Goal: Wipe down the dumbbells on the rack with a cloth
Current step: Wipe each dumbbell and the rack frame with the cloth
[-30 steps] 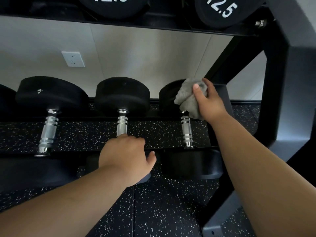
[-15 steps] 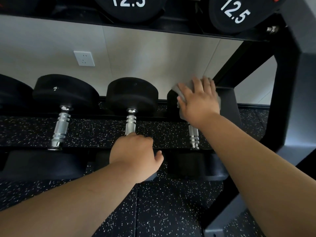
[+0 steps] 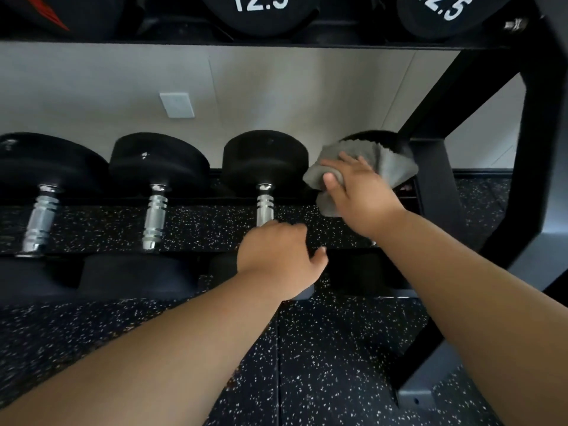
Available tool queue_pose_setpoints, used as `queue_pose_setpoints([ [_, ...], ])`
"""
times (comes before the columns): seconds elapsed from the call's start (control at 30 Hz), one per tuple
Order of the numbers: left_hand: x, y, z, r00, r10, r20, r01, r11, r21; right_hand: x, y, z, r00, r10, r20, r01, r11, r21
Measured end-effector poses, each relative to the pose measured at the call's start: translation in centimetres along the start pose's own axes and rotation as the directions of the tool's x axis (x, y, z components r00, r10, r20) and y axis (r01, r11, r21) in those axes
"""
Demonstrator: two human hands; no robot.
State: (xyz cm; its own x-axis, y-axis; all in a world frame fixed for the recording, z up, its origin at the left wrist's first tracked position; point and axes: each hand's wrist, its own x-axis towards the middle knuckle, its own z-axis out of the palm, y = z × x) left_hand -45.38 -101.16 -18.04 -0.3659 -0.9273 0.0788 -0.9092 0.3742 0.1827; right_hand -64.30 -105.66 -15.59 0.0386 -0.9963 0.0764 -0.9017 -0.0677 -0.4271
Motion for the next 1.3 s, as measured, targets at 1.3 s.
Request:
queue_pose_setpoints([
  [1.3, -5.7, -21.9, -3.3, 0.999, -0.016, -0.045, 0.015, 1.0, -0.012, -10.6, -16.8, 11.2, 0.988, 0.118, -0.1, -0.138, 0.964, -0.227],
])
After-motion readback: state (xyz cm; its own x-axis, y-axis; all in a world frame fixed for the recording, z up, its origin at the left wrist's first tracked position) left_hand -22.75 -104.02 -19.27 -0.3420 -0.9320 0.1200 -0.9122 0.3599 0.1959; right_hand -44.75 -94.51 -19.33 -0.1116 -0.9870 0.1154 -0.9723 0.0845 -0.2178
